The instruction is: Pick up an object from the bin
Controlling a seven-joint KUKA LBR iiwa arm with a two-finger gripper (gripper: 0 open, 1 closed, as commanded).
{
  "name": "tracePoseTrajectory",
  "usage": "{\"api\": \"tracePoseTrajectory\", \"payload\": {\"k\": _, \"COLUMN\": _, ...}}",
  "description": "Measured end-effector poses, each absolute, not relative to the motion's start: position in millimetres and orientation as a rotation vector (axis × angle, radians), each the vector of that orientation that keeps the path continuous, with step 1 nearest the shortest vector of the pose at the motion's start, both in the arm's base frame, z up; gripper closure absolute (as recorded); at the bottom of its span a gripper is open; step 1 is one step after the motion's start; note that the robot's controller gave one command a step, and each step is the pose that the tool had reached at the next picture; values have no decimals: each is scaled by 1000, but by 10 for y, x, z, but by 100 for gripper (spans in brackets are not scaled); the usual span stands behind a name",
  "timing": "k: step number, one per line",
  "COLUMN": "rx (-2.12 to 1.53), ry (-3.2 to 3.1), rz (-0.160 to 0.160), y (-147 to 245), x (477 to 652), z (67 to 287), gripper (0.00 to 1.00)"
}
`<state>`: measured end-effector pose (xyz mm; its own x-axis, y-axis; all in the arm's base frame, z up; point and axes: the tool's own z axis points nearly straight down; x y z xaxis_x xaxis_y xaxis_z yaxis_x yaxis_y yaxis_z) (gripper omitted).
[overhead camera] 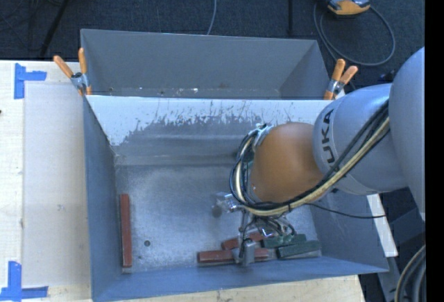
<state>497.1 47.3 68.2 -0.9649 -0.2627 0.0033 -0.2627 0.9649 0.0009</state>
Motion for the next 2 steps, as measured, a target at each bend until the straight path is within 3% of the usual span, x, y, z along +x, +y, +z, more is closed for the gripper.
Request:
{"api": "tracePoseTrajectory", "payload": {"k": 1, "rx": 307, "ry": -3119, "rz": -2, "y": 335, "x": 4958, "z": 710, "gripper": 100}}
{"api": "tracePoseTrajectory", "payload": {"k": 2, "rx": 306, "ry": -3119, "rz": -2, "y": 335, "x": 4958, "z": 710, "gripper": 100}}
